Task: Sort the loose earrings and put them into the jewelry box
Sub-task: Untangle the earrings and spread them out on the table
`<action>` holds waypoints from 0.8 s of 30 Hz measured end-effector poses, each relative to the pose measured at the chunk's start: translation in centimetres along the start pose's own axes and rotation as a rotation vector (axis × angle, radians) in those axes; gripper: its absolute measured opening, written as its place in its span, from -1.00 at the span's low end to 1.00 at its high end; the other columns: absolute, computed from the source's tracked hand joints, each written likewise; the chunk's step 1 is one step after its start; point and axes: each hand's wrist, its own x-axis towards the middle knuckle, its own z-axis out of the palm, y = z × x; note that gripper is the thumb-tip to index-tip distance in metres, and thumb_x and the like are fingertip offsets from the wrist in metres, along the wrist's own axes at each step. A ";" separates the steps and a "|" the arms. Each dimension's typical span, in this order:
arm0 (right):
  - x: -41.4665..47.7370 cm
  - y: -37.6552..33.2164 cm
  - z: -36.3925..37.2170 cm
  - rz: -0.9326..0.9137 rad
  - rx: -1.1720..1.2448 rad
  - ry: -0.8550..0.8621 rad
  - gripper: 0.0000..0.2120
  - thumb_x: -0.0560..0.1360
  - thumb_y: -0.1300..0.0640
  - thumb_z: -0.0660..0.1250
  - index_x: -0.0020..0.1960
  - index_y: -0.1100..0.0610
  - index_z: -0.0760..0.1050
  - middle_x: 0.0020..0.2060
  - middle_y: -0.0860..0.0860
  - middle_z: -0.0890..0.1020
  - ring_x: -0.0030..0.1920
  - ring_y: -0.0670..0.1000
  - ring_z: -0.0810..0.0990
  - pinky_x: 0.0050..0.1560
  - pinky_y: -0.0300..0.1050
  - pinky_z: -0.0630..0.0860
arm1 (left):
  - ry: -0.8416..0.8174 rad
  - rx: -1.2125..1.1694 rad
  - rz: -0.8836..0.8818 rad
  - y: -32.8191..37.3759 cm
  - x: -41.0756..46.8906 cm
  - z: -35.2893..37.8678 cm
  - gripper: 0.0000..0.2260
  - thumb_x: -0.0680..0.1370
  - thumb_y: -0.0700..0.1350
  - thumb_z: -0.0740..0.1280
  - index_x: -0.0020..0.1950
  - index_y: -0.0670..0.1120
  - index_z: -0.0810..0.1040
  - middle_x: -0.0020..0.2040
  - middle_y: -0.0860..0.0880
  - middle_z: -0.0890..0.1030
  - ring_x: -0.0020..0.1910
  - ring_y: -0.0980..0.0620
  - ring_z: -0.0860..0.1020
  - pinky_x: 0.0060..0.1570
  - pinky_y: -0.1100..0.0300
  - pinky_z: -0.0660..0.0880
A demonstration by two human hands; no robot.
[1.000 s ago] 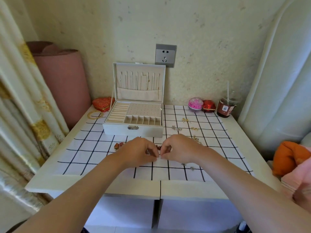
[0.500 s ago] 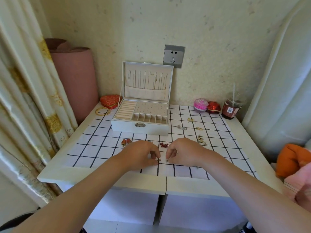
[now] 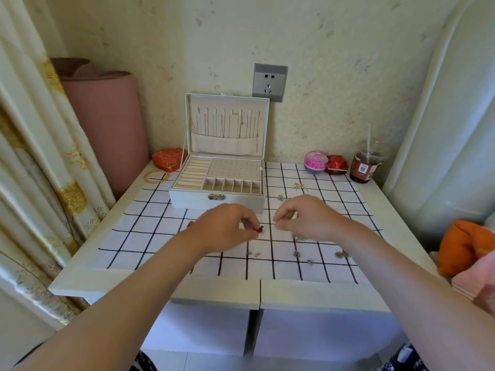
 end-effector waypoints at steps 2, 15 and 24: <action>0.1 1.3 -1.7 0.041 0.052 0.079 -0.96 0.47 0.05 0.50 -0.07 -0.05 0.69 -0.16 -0.18 0.68 -0.12 -0.25 0.62 -0.18 -0.36 0.42 | 0.038 -0.065 0.000 0.7 1.1 -0.4 -0.89 0.51 0.06 0.44 0.03 0.15 0.63 -0.11 0.24 0.61 -0.24 0.27 0.53 -0.24 0.34 0.40; 0.6 9.3 -3.7 0.098 -0.117 0.009 -0.81 0.49 0.15 0.44 0.00 -0.12 0.69 -0.13 -0.15 0.64 -0.08 -0.12 0.60 -0.06 -0.23 0.50 | -0.102 0.326 0.143 5.8 10.6 5.1 -0.77 0.55 -0.02 0.37 0.20 0.16 0.61 0.15 0.10 0.56 0.20 0.07 0.46 0.11 0.07 0.48; 1.5 8.9 -4.2 0.013 -0.193 -0.101 -0.75 0.43 0.20 0.47 0.00 -0.12 0.67 -0.11 -0.15 0.61 -0.08 -0.11 0.58 -0.06 -0.12 0.56 | -0.358 0.227 0.055 5.9 11.8 4.0 -0.89 0.47 -0.04 0.45 -0.01 0.11 0.70 -0.08 0.17 0.67 -0.06 0.18 0.57 0.06 0.21 0.51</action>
